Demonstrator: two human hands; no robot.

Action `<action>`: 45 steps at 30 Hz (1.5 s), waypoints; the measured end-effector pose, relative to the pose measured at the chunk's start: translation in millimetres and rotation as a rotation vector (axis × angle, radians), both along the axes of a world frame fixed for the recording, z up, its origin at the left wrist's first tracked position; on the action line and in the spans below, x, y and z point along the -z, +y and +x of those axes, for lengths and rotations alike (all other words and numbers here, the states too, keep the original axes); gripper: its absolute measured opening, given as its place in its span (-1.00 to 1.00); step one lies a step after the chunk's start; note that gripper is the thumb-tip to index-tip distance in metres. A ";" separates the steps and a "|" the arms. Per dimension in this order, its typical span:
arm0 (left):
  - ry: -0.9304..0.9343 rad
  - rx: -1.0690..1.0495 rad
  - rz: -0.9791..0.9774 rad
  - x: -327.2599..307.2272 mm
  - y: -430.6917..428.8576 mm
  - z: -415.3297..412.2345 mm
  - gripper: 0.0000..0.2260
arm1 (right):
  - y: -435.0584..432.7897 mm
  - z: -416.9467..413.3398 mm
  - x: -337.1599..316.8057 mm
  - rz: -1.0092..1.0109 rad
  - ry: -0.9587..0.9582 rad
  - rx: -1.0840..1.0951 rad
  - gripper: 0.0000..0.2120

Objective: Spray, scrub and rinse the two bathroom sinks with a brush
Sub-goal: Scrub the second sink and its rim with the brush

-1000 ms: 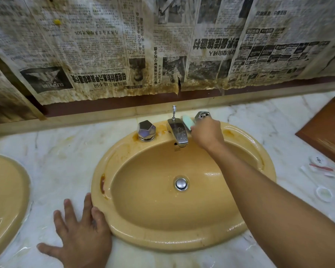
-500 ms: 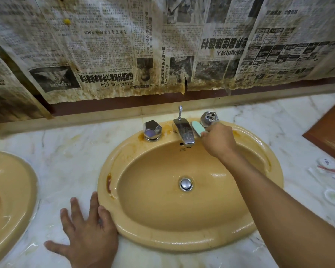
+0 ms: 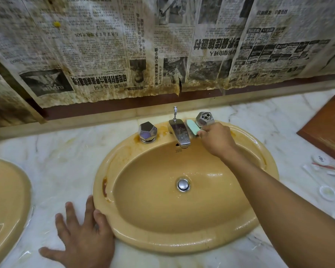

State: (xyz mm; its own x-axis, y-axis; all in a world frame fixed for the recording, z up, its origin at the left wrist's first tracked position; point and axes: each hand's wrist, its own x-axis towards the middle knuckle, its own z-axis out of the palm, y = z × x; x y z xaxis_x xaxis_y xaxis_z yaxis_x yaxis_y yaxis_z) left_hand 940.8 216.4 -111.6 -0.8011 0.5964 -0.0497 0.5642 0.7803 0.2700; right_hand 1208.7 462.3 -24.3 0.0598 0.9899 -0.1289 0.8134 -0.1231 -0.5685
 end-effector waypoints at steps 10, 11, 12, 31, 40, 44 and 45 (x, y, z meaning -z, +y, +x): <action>-0.037 0.022 -0.028 -6.5 -0.9 -0.5 -0.43 | 33.1 -17.0 -5.9 -0.126 0.076 -0.005 -0.77; -0.039 0.024 -0.025 -7.0 -1.0 -0.7 -0.43 | 26.7 -8.5 -9.5 -0.177 0.102 -0.001 -0.79; -0.037 0.024 -0.025 -7.5 -1.2 -0.8 -0.43 | 20.4 -0.4 -11.3 -0.241 0.114 -0.007 -0.80; -0.064 0.034 -0.047 -15.1 -2.5 4.1 -0.42 | 11.3 16.7 -14.2 -0.273 0.043 -0.080 -0.79; -0.071 0.018 -0.051 -12.4 -2.5 2.9 -0.43 | 49.2 -31.6 -27.6 -0.153 -0.021 -0.100 -0.90; -0.075 0.015 -0.036 -13.3 -1.3 3.6 -0.40 | 24.5 3.5 -23.4 -0.199 -0.058 -0.163 -0.79; -0.071 0.014 -0.036 -13.4 -1.3 3.5 -0.40 | 16.7 11.4 -19.1 -0.190 -0.058 -0.155 -0.79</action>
